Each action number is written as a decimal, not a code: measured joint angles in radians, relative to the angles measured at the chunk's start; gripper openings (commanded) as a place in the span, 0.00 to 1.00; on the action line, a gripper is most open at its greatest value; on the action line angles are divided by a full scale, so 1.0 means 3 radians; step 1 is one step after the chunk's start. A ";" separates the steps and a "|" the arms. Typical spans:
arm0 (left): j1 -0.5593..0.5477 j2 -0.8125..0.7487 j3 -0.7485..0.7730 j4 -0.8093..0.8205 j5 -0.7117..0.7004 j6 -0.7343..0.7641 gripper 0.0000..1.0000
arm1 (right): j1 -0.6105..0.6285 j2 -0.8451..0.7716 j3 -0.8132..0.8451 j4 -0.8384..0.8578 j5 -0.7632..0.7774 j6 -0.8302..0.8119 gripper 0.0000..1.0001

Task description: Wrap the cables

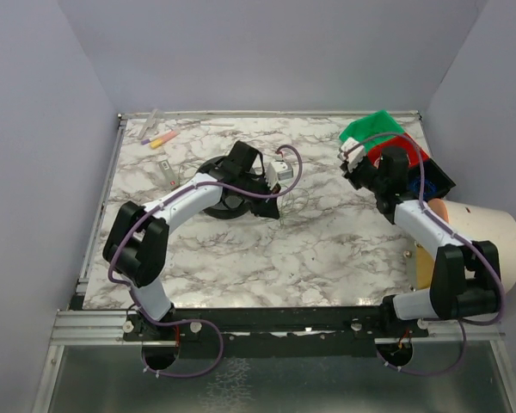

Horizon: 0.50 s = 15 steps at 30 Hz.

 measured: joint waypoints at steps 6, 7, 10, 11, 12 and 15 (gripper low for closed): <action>-0.0001 -0.0057 0.0000 0.0031 0.0047 0.0013 0.00 | -0.0123 -0.0251 -0.0071 0.0130 -0.0094 0.0023 0.35; -0.0001 -0.0058 0.0000 0.0032 0.0065 0.0014 0.00 | -0.0104 -0.0306 -0.0106 0.0099 -0.0261 -0.0056 0.40; -0.0003 -0.0058 0.0000 0.0032 0.0123 0.0015 0.00 | 0.0034 -0.0388 -0.0159 -0.0051 -0.0741 -0.0333 0.47; -0.0010 -0.0058 0.0000 0.0031 0.0148 0.0019 0.00 | 0.0078 -0.0384 -0.0160 -0.0102 -0.0871 -0.0393 0.48; -0.0015 -0.0058 0.0000 0.0031 0.0173 0.0028 0.00 | 0.0126 -0.0366 -0.0160 -0.0155 -0.0988 -0.0439 0.50; -0.0070 -0.0058 0.0000 0.0029 0.0220 0.0060 0.00 | 0.0237 -0.0273 -0.0155 -0.0300 -0.1306 -0.0506 0.51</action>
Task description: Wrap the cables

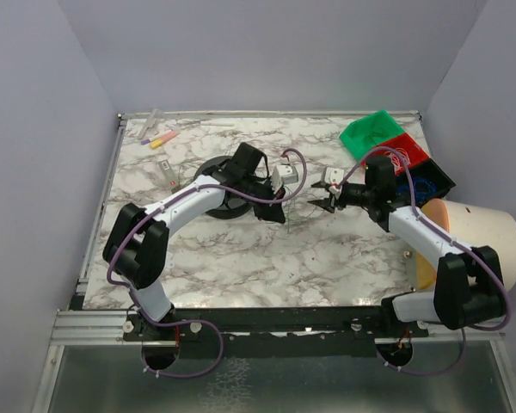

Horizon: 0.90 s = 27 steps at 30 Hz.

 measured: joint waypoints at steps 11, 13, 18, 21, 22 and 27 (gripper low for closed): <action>-0.0271 -0.0006 0.0005 -0.0020 0.0019 0.0074 0.00 | 0.0434 0.0387 0.0066 -0.0271 -0.0182 -0.0100 0.31; -0.0254 -0.0006 0.0005 -0.0028 0.0018 0.0076 0.00 | 0.0462 0.0435 0.0065 -0.0215 -0.0126 -0.0069 0.03; -0.0245 -0.0020 0.0006 -0.0019 0.0011 0.0076 0.00 | 0.0472 0.0484 0.0005 0.0295 0.0443 0.0511 0.00; -0.0267 -0.0029 0.0006 -0.0019 0.0010 0.0088 0.00 | 0.0437 0.0483 -0.0031 0.0745 0.1091 0.0997 0.00; -0.0267 -0.0036 0.0006 -0.0019 0.0009 0.0093 0.00 | 0.0399 0.0483 -0.0041 0.0867 0.1292 0.1124 0.00; -0.0266 -0.0117 -0.0015 0.0085 -0.0037 0.0139 0.00 | -0.0014 0.0459 -0.0053 0.1179 0.2227 0.1635 0.00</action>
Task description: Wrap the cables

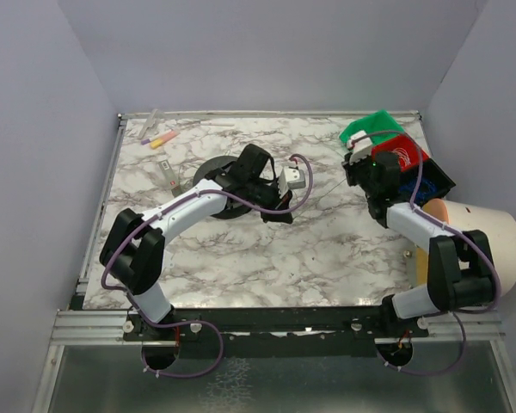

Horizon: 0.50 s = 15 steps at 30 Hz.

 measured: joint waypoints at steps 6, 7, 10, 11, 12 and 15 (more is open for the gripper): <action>0.0009 -0.0055 0.0000 0.0024 -0.0017 0.0013 0.00 | -0.0577 -0.0220 0.0009 0.0017 0.0533 0.0170 0.13; 0.0009 -0.0055 0.0000 0.0006 -0.0017 0.0011 0.01 | -0.0652 -0.0271 0.0032 -0.0023 0.0544 0.0142 0.24; 0.0009 -0.0055 0.0001 -0.0038 -0.0024 -0.0011 0.02 | -0.0696 -0.0392 0.0170 -0.0251 0.0201 -0.0112 0.49; 0.0010 -0.0055 0.0008 -0.0042 -0.0031 -0.0029 0.02 | -0.0688 -0.0432 0.0226 -0.0381 -0.0056 -0.0280 0.51; 0.0010 -0.0053 0.0019 -0.0045 -0.0042 -0.0046 0.02 | -0.0676 -0.0470 0.0275 -0.0521 -0.0324 -0.0437 0.53; 0.0009 -0.0053 0.0062 -0.0046 -0.0080 -0.0094 0.02 | -0.0662 -0.0571 0.0346 -0.1010 -0.1186 -0.0919 0.56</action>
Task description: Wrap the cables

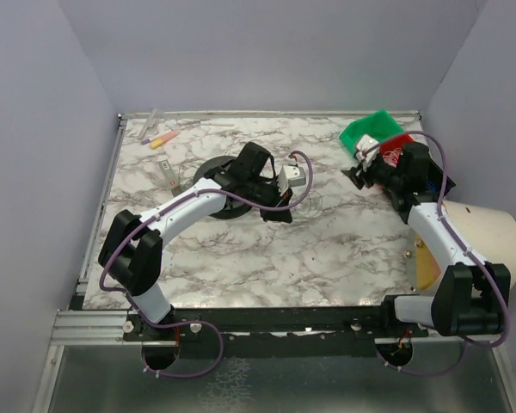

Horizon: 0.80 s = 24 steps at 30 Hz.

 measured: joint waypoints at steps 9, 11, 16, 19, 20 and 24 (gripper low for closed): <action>0.0001 0.0011 0.0083 0.0000 -0.0064 -0.0083 0.02 | 0.0278 0.0047 0.0310 -0.1956 -0.1822 -0.1619 0.67; 0.0001 0.0027 0.0104 0.0000 -0.0089 -0.0100 0.02 | 0.0437 0.0046 0.0315 -0.2159 -0.1949 -0.1812 0.68; 0.0013 0.0062 0.0131 0.0005 -0.0122 -0.0170 0.02 | 0.0729 0.0071 0.0315 -0.2406 -0.2005 -0.2076 0.68; 0.0037 0.0080 0.0131 0.0008 -0.0125 -0.0229 0.02 | 0.0829 0.0179 0.0306 -0.2419 -0.1956 -0.2115 0.67; 0.0043 0.0081 0.0131 0.0008 -0.0125 -0.0238 0.02 | 0.0856 0.0214 0.0290 -0.2392 -0.1925 -0.2103 0.67; 0.0075 0.0083 0.0131 0.0018 -0.0122 -0.0277 0.02 | 0.0950 0.0320 0.0181 -0.2190 -0.1745 -0.1967 0.47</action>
